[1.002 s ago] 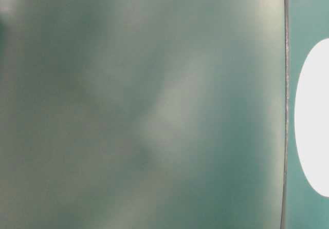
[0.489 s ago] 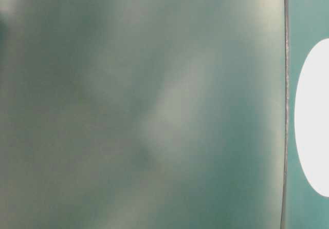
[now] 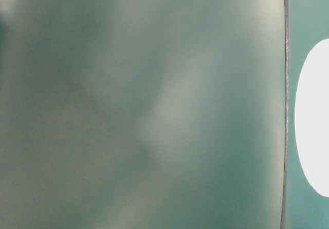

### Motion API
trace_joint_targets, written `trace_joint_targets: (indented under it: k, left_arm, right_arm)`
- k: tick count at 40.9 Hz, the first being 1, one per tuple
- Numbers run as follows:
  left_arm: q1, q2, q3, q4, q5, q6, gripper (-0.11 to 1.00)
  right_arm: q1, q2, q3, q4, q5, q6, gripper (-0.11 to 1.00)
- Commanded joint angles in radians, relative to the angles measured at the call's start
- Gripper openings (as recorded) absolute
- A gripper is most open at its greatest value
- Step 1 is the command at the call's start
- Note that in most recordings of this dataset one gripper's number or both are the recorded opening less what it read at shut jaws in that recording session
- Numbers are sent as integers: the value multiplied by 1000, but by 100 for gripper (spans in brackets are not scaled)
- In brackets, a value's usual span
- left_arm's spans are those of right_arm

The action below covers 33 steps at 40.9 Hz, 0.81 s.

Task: Scoop the yellow hexagonal prism block from the bowl with a spoon using the right arm.
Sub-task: 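Lift the spoon out of the rest and carry it over the bowl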

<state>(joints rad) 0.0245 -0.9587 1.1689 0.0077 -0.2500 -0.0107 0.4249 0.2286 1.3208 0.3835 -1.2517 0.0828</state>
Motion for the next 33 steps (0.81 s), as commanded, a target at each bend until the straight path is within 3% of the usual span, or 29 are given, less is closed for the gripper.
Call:
trace_joint_targets:
  k: [1, 9, 15, 33]
  left_arm:
    - [2, 8, -20, 3, -5, -2, -1]
    - [2, 8, -21, 3, -2, -2, -1]
    - [2, 8, -20, 3, 0, -2, -1]
    - [2, 8, -18, 5, 8, 2, -1]
  right_arm:
    - [-2, -35, -9, 3, -5, -3, 24]
    - [-15, -135, -6, 2, 18, -9, 24]
    - [-43, -239, -15, 2, 124, -20, 24]
    - [-198, -548, -195, -3, 756, -167, 24]
